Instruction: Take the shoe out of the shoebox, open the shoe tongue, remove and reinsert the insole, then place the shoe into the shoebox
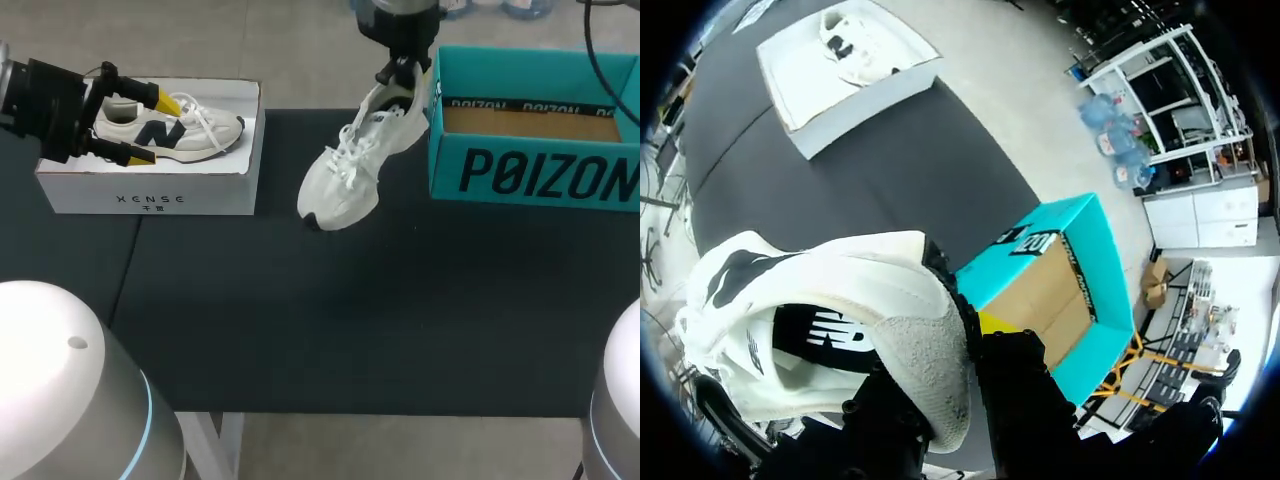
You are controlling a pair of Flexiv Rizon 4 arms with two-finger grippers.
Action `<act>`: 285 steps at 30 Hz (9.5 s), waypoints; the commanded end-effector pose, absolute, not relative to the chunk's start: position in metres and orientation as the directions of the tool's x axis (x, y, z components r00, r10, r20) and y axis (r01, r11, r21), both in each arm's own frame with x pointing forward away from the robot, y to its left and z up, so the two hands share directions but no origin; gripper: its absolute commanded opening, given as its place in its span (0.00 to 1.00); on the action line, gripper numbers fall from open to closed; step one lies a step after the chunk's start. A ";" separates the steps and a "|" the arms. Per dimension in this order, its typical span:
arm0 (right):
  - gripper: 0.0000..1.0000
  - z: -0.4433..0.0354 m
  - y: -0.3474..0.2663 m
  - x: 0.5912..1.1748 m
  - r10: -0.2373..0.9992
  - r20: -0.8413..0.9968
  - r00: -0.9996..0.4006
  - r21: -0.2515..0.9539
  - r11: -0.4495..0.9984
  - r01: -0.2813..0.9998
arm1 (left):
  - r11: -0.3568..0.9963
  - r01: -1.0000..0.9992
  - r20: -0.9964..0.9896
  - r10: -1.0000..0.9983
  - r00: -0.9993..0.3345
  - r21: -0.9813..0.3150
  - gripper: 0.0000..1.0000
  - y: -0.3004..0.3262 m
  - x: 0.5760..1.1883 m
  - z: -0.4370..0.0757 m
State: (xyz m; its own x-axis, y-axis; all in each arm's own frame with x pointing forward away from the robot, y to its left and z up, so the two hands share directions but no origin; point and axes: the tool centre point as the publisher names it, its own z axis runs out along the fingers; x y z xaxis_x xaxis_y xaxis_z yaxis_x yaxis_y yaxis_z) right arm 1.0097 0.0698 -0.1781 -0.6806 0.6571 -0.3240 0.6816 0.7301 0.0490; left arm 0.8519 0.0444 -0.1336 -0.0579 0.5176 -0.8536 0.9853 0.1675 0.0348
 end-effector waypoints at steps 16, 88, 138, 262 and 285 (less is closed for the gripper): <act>0.00 -0.149 -0.015 1.044 0.835 -0.349 -0.425 0.070 0.475 0.877 | 0.168 0.985 -0.852 0.520 -0.058 0.035 1.00 0.044 0.852 -0.134; 0.00 -0.159 -0.238 1.074 0.936 -0.293 0.194 0.122 -0.165 0.979 | 0.168 0.985 -0.852 0.520 -0.058 0.035 1.00 0.044 0.852 -0.134; 0.00 -0.309 -0.309 1.053 0.925 -0.317 0.209 0.097 -0.188 0.977 | 0.168 0.985 -0.852 0.520 -0.058 0.035 1.00 0.044 0.852 -0.134; 1.00 -0.194 -0.276 1.005 0.996 -0.025 0.091 0.096 -0.088 0.991 | 0.024 0.982 -0.577 0.812 0.090 0.188 1.00 0.109 0.913 -0.090; 1.00 -0.194 -0.276 1.005 0.996 -0.025 0.091 0.096 -0.088 0.991 | -0.141 0.980 0.040 0.990 0.136 0.140 1.00 0.177 1.020 -0.117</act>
State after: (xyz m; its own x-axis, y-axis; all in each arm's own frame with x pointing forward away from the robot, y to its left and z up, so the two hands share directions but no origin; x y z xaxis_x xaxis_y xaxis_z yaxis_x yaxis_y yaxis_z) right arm 1.0064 -0.2759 -0.1933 0.0904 0.9956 -0.0257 0.9917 -0.0876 0.0937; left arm 1.0130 0.1847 -0.1231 0.1646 0.9772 -0.1343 0.9535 -0.1228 0.2754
